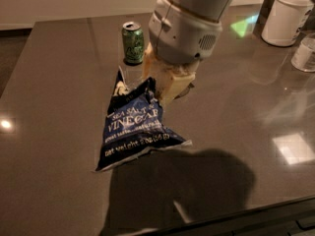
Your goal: Pick blue chip bag
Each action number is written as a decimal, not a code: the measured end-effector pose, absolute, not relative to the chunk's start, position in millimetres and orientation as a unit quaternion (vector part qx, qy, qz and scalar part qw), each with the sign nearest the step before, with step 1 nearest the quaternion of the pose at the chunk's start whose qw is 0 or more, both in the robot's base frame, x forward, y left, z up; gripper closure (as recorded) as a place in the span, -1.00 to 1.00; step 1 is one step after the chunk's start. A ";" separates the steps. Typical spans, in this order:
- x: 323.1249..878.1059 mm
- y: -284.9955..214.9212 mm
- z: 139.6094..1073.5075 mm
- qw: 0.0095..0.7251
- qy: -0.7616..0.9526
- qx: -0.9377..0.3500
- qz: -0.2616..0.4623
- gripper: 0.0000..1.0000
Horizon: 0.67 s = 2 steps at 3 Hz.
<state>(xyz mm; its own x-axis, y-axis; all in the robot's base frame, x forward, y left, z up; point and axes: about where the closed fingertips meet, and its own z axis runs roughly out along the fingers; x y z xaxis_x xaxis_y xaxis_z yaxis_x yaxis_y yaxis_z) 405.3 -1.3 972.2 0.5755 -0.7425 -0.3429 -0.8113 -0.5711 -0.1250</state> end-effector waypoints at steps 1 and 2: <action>411.3 6.1 1001.5 0.173 0.433 -0.874 0.138 1.00; 417.1 13.2 1009.0 0.195 0.434 -0.870 0.127 1.00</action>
Offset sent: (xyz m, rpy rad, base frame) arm 0.0054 0.0066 0.0262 0.0701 -0.0142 0.0067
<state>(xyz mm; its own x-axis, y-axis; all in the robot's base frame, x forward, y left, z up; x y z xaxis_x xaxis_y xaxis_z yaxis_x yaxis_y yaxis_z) 417.1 13.2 1009.0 0.5909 -0.7055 -0.3913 -0.8051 -0.5472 -0.2291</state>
